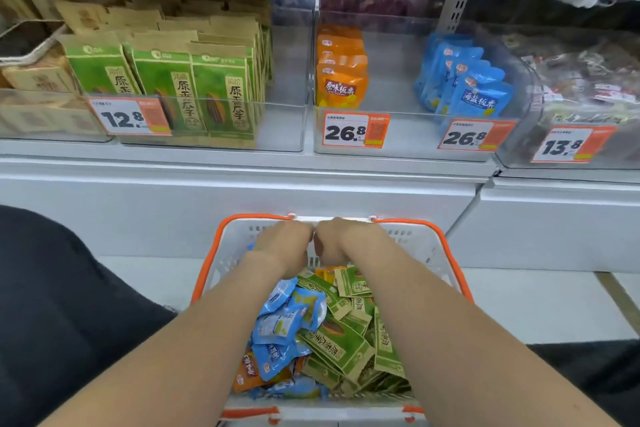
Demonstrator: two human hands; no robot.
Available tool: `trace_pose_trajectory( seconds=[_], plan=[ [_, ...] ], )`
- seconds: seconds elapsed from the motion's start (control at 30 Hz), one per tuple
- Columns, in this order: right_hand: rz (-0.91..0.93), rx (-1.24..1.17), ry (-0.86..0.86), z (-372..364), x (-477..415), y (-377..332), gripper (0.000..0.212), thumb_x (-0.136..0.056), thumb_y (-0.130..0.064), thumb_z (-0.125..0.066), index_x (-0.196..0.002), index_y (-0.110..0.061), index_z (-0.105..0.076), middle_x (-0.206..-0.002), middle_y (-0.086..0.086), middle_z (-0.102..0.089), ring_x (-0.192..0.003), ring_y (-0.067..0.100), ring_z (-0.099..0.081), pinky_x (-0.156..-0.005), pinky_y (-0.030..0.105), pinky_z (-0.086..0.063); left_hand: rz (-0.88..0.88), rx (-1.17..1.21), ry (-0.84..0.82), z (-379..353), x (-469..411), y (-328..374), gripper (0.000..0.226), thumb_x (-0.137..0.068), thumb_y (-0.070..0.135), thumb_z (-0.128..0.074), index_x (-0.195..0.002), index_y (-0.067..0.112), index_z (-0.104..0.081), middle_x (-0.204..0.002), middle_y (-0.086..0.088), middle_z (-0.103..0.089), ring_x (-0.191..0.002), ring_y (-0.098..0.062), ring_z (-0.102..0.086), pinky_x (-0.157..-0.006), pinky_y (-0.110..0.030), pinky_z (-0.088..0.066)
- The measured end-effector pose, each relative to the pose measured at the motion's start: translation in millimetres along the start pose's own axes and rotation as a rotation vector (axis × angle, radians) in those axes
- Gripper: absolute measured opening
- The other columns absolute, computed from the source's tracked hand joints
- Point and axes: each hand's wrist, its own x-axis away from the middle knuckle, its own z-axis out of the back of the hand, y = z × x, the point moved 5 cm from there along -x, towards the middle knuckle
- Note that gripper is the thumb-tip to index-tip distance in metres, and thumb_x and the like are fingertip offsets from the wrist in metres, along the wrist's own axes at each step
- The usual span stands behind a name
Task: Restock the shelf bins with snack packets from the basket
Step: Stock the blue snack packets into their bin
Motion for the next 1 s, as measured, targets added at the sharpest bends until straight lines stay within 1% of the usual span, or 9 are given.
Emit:
trace_pose_trajectory(
  seconds=[0.07, 0.27, 0.47, 0.6, 0.7, 0.77, 0.87, 0.93, 1.0],
  plan=[
    [-0.008, -0.062, -0.004, -27.7, -13.1, 7.2, 0.013, -0.097, -0.009, -0.054, -0.089, -0.017, -0.060, -0.096, 0.006, -0.062, -0.083, 0.027, -0.058, -0.072, 0.034, -0.046, -0.009, -0.032, -0.083, -21.4, -6.9, 3.3, 0.026, -0.096, 0.008, -0.057, -0.118, 0.020, -0.062, -0.122, -0.006, -0.066, -0.108, -0.031, -0.065, -0.085, -0.044, -0.057],
    [-0.031, -0.222, -0.037, -112.3, -30.8, 27.2, 0.030, -0.099, -0.006, -0.056, -0.128, -0.006, -0.062, -0.124, 0.014, -0.066, -0.105, 0.030, -0.064, -0.078, 0.036, -0.053, -0.046, -0.116, -0.286, -50.5, -25.4, 28.1, 0.038, -0.097, -0.003, -0.053, -0.130, 0.014, -0.058, -0.128, -0.010, -0.061, -0.111, -0.030, -0.063, -0.082, -0.039, -0.054],
    [0.004, -0.184, -0.021, -137.4, -39.7, 0.4, 0.016, -0.098, -0.019, -0.061, -0.111, -0.009, -0.060, -0.107, 0.009, -0.066, -0.096, 0.031, -0.067, -0.066, 0.036, -0.050, 0.003, -0.127, -0.408, -40.4, -45.1, 14.7, 0.037, -0.098, 0.003, -0.055, -0.133, 0.013, -0.062, -0.134, -0.010, -0.062, -0.115, -0.030, -0.064, -0.099, -0.044, -0.055],
    [-0.016, -0.275, -0.044, -127.9, -35.2, 0.5, 0.034, -0.091, -0.027, -0.071, -0.074, -0.014, -0.044, -0.074, 0.005, -0.045, -0.063, 0.022, -0.045, -0.046, 0.032, -0.033, 0.028, -0.077, -0.392, -27.8, -44.7, 4.7, 0.037, -0.097, 0.000, -0.054, -0.130, 0.012, -0.063, -0.130, -0.011, -0.065, -0.110, -0.030, -0.065, -0.096, -0.041, -0.056],
    [-0.073, -0.398, -0.056, -107.0, -28.6, 18.3, 0.042, -0.077, -0.025, -0.082, -0.065, -0.015, -0.043, -0.064, 0.002, -0.040, -0.059, 0.020, -0.040, -0.046, 0.028, -0.030, 0.049, -0.034, -0.403, -26.5, -40.2, 4.9, 0.037, -0.099, 0.003, -0.052, -0.133, 0.012, -0.063, -0.133, -0.011, -0.064, -0.113, -0.030, -0.064, -0.095, -0.040, -0.054],
    [-0.140, -0.508, -0.027, -95.1, -22.7, 37.9, 0.033, -0.070, -0.017, -0.079, -0.061, -0.012, -0.048, -0.059, 0.002, -0.042, -0.057, 0.020, -0.041, -0.049, 0.028, -0.032, 0.072, 0.000, -0.372, -28.5, -38.8, 5.2, 0.023, -0.100, 0.008, -0.054, -0.117, 0.009, -0.069, -0.123, -0.014, -0.068, -0.105, -0.030, -0.067, -0.083, -0.035, -0.052],
    [-0.253, -0.781, 0.097, -81.0, -11.7, 71.2, 0.019, -0.066, -0.006, -0.079, -0.079, 0.004, -0.070, -0.067, 0.007, -0.056, -0.065, 0.021, -0.060, -0.056, 0.032, -0.052, 0.160, 0.107, -0.256, -21.2, -35.8, 3.6, 0.027, -0.107, 0.021, -0.046, -0.098, 0.008, -0.067, -0.110, -0.015, -0.067, -0.099, -0.031, -0.067, -0.078, -0.036, -0.051],
    [-0.288, -1.092, 0.168, -72.4, -0.1, 86.6, 0.032, -0.071, 0.006, -0.079, -0.100, -0.001, -0.067, -0.088, 0.017, -0.069, -0.079, 0.031, -0.073, -0.071, 0.045, -0.065, 0.216, 0.216, -0.140, -12.0, -31.6, 5.8, 0.050, -0.112, 0.040, -0.033, -0.110, 0.003, -0.067, -0.115, -0.017, -0.067, -0.094, -0.033, -0.067, -0.085, -0.037, -0.054],
    [-0.300, -1.360, 0.217, -67.5, 14.1, 94.1, 0.048, -0.079, 0.013, -0.076, -0.116, -0.009, -0.056, -0.109, 0.023, -0.071, -0.089, 0.036, -0.075, -0.079, 0.051, -0.064, 0.251, 0.428, -0.050, -9.0, -29.6, 9.1, 0.071, -0.107, 0.061, -0.026, -0.099, 0.004, -0.066, -0.103, -0.018, -0.071, -0.078, -0.035, -0.070, -0.084, -0.040, -0.060]
  ],
)
